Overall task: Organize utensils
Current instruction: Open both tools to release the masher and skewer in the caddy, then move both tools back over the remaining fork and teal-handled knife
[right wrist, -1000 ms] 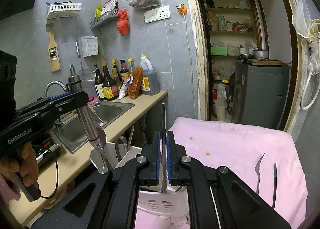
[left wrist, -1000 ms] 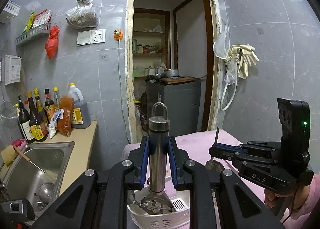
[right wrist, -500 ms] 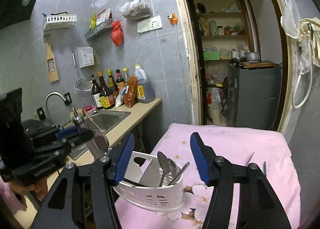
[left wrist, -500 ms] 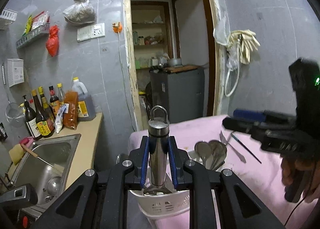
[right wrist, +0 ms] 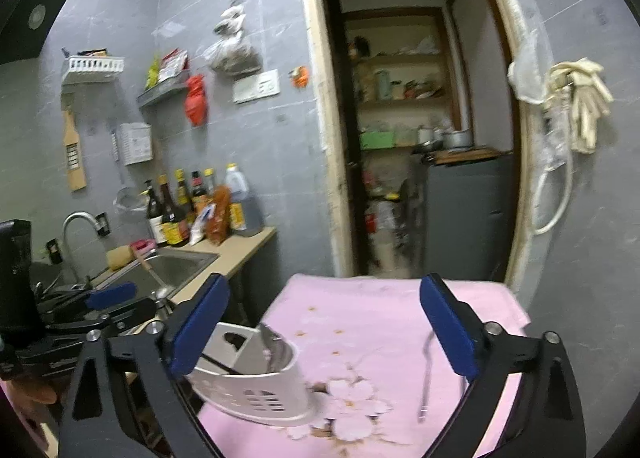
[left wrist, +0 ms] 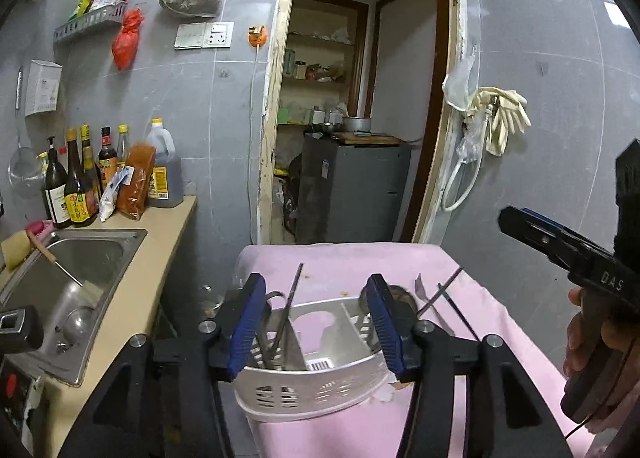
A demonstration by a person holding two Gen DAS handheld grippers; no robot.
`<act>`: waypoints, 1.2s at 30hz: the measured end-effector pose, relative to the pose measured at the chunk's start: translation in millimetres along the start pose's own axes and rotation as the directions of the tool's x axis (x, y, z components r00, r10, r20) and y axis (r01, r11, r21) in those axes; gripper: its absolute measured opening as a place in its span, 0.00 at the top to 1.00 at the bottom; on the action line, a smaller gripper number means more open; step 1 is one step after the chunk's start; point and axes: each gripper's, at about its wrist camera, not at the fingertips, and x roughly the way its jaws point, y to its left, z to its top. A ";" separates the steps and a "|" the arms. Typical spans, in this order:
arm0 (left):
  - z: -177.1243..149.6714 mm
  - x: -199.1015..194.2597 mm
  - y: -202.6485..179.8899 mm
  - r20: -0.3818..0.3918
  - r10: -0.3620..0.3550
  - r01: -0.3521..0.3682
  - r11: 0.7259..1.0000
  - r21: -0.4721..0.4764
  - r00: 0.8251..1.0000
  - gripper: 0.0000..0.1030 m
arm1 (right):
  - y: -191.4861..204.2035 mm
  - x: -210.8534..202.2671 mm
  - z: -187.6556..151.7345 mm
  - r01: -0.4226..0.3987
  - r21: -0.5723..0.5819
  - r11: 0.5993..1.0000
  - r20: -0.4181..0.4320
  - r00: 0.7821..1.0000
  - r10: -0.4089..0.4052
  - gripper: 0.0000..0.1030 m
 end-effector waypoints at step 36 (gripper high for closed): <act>34.5 32.2 -181.9 0.148 0.072 -0.082 0.994 0.067 0.986 0.01 | -171.7 -64.0 10.3 0.298 -0.083 0.951 0.054 0.954 -0.295 0.01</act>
